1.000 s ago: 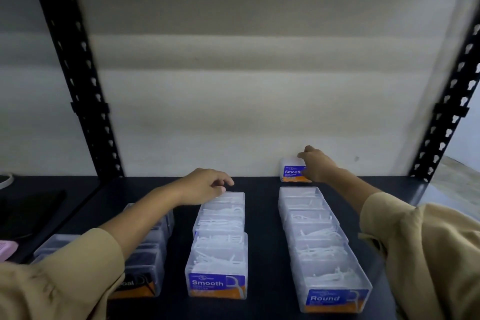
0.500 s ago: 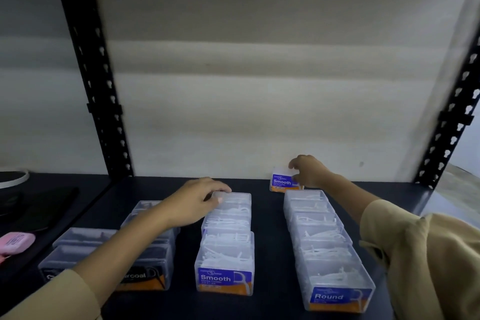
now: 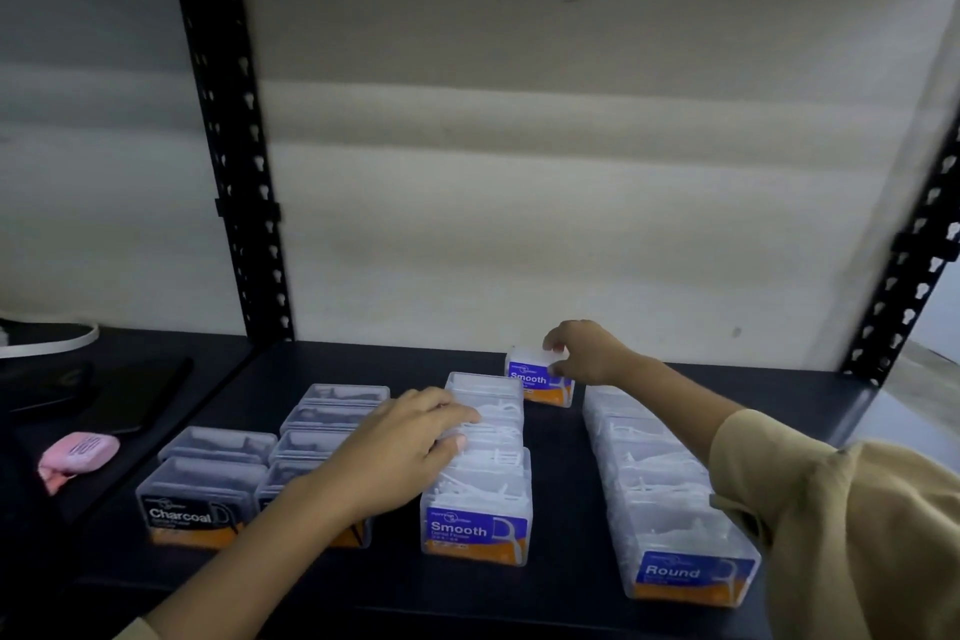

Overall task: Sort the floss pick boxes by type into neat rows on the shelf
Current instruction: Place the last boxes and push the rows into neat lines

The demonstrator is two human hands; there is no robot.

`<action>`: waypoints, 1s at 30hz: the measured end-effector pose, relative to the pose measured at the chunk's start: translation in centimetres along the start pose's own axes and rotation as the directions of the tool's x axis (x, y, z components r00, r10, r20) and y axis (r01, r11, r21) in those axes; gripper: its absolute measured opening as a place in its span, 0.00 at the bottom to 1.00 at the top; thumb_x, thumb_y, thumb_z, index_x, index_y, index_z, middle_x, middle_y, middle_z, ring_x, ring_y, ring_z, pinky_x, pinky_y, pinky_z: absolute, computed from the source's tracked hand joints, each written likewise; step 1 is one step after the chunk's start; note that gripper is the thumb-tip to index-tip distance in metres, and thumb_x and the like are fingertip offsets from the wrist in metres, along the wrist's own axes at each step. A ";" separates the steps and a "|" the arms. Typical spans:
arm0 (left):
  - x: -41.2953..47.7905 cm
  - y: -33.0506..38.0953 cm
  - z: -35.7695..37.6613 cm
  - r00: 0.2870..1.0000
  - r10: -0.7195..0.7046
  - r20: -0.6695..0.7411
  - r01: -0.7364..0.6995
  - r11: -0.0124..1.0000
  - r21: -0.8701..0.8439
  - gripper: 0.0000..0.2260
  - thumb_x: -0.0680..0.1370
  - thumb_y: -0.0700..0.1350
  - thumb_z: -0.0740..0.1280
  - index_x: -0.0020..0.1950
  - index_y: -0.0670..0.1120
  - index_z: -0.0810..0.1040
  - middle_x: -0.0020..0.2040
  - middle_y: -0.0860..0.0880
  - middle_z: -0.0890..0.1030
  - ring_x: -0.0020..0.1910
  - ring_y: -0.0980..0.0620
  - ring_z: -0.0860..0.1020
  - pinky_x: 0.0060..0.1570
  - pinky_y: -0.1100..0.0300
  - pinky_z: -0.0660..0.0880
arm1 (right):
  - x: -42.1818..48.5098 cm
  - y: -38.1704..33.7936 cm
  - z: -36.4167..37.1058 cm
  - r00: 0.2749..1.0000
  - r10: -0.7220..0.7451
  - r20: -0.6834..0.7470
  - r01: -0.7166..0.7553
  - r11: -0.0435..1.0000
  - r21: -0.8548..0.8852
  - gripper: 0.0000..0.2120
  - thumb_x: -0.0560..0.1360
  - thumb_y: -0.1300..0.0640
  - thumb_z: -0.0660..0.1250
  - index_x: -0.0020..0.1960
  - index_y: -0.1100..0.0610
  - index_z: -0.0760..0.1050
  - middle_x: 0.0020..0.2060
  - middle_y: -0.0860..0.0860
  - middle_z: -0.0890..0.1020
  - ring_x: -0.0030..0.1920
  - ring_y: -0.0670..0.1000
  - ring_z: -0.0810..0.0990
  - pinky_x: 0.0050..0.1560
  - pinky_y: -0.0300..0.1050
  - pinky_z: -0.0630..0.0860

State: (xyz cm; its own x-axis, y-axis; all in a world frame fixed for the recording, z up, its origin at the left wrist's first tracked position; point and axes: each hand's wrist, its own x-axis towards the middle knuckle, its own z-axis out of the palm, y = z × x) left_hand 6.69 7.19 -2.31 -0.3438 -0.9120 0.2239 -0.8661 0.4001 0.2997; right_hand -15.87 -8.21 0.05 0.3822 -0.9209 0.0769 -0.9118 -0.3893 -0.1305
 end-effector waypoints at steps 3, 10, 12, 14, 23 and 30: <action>-0.1 0.0 0.0 1.000 -0.010 0.004 0.010 1.000 -0.004 0.16 0.81 0.53 0.55 0.69 0.58 0.67 0.68 0.60 0.67 0.65 0.61 0.64 0.65 0.62 0.62 | -0.1 -0.9 0.1 1.000 -0.003 0.016 0.003 1.000 0.016 0.21 0.73 0.56 0.69 0.64 0.60 0.72 0.62 0.55 0.77 0.61 0.54 0.74 0.59 0.45 0.71; -0.2 0.2 0.0 1.000 -0.014 0.016 0.014 1.000 0.013 0.17 0.82 0.52 0.54 0.70 0.57 0.67 0.69 0.58 0.66 0.66 0.60 0.64 0.66 0.62 0.63 | -0.4 -3.2 -0.3 0.997 -0.058 0.047 0.056 0.997 0.046 0.18 0.75 0.58 0.65 0.64 0.62 0.73 0.63 0.56 0.76 0.63 0.54 0.73 0.61 0.43 0.68; -0.2 0.2 -0.1 1.000 -0.014 0.020 0.013 1.000 0.008 0.17 0.82 0.52 0.54 0.70 0.57 0.67 0.69 0.58 0.66 0.66 0.60 0.64 0.66 0.61 0.63 | -0.5 -4.0 -0.4 0.996 -0.073 0.058 0.069 0.995 0.067 0.16 0.76 0.60 0.62 0.62 0.63 0.75 0.62 0.57 0.77 0.61 0.56 0.74 0.61 0.44 0.68; -0.2 0.2 -0.1 1.000 -0.013 0.022 0.013 1.000 0.006 0.16 0.82 0.52 0.54 0.70 0.57 0.68 0.69 0.58 0.66 0.66 0.60 0.64 0.66 0.61 0.63 | -0.5 -4.7 -0.4 0.995 -0.082 0.064 0.076 0.994 0.083 0.15 0.77 0.64 0.58 0.60 0.63 0.77 0.61 0.58 0.78 0.61 0.57 0.74 0.61 0.44 0.68; -0.2 0.1 0.0 1.000 0.004 0.011 -0.004 1.000 0.008 0.16 0.82 0.52 0.54 0.70 0.56 0.68 0.69 0.57 0.66 0.66 0.59 0.64 0.66 0.62 0.63 | -0.5 -6.7 -0.3 0.992 -0.098 0.077 0.082 0.977 0.194 0.22 0.73 0.72 0.52 0.61 0.63 0.76 0.63 0.58 0.76 0.64 0.58 0.72 0.65 0.45 0.68; -0.2 0.0 0.2 1.000 0.012 -0.005 -0.012 1.000 -0.003 0.16 0.82 0.51 0.54 0.69 0.56 0.69 0.68 0.57 0.67 0.65 0.59 0.64 0.65 0.62 0.63 | -0.5 -6.5 0.1 0.992 -0.097 0.087 0.077 0.975 0.207 0.21 0.74 0.71 0.53 0.60 0.60 0.78 0.62 0.57 0.76 0.63 0.57 0.73 0.61 0.42 0.68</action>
State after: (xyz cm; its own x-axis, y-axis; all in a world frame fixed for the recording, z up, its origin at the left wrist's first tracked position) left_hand 6.73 7.33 -2.51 -0.3522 -0.9067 0.2321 -0.8609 0.4112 0.2998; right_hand -10.13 -5.18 0.76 0.4800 -0.8773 0.0032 -0.8289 -0.4547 -0.3259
